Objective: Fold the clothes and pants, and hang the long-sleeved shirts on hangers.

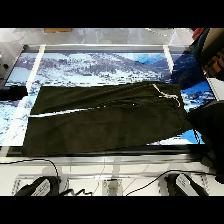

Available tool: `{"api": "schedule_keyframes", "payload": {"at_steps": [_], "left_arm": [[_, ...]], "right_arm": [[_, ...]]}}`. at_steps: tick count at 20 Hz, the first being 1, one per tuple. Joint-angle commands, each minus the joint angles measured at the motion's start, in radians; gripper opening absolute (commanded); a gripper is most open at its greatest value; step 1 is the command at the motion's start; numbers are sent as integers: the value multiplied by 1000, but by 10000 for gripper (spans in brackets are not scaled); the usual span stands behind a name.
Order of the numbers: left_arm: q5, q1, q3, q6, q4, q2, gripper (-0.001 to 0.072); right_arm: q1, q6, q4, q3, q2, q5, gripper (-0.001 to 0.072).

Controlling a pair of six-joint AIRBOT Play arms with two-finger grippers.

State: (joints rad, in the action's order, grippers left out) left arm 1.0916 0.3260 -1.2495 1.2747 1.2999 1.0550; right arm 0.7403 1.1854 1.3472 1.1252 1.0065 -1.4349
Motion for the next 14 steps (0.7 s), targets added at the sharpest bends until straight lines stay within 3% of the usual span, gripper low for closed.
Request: {"api": "schedule_keyframes", "payload": {"at_steps": [1,4,5,8,14], "left_arm": [[2,0,0,-4,-7,-2,22],[1,0,0,-4,-8,-1,21],[1,0,0,-4,-7,1,22],[0,0,0,-5,-7,2,30],[-13,0,0,-5,-7,2,31]], "right_arm": [[155,-52,-250,-254,-107,74,29],[187,-33,-385,-414,-122,102,30],[187,11,-379,-453,-121,119,71],[187,99,-368,-547,-116,217,409],[187,213,-396,-592,-63,482,429]]}}
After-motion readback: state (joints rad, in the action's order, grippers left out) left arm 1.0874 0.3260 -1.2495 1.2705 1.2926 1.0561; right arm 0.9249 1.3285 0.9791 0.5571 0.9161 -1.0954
